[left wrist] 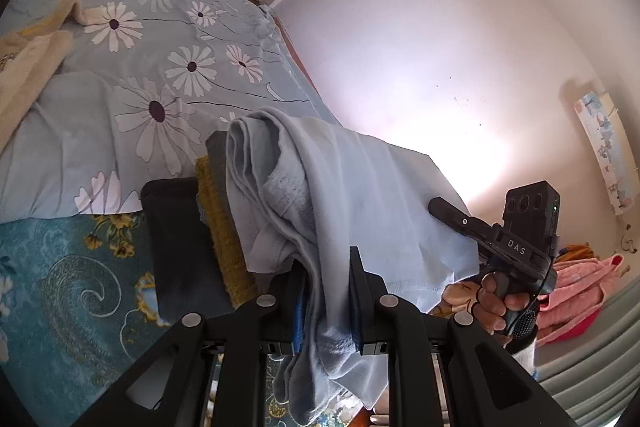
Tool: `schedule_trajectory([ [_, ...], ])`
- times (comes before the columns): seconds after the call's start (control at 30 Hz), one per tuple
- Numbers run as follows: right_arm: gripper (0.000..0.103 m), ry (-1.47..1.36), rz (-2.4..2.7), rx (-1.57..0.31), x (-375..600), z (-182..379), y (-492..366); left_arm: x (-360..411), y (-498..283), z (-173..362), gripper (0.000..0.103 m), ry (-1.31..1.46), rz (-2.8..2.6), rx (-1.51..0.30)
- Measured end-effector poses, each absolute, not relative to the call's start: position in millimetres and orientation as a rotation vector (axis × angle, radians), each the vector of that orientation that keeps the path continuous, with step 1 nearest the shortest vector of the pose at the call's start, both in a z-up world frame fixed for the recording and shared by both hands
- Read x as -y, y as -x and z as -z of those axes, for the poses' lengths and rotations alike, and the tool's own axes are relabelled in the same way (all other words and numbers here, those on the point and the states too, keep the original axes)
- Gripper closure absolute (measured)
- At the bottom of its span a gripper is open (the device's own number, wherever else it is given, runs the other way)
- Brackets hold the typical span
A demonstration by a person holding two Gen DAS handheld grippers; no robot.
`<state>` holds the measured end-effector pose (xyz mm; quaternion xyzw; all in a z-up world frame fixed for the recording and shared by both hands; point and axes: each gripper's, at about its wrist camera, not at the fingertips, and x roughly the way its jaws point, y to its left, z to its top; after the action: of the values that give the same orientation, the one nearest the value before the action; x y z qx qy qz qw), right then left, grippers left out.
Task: Fold clothes
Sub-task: 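Lift the folded shirt with both grippers and carry it over the clothes stack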
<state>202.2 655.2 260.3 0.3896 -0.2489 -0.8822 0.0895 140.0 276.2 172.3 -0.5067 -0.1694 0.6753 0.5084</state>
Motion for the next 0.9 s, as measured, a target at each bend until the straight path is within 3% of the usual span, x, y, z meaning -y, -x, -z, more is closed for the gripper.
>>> schedule_trajectory([
  [0.37, 0.093, -1.251, 2.607, 0.766, -727.9, -215.7, -152.6, -357.0, -120.4, -137.0, 0.084, 1.253, -1.610, 0.293],
  [0.9, 0.092, -1.298, 2.564, 0.985, -770.3, -130.0, -149.6, -371.9, -116.5, -93.4, 0.081, 1.310, -1.583, 0.302],
])
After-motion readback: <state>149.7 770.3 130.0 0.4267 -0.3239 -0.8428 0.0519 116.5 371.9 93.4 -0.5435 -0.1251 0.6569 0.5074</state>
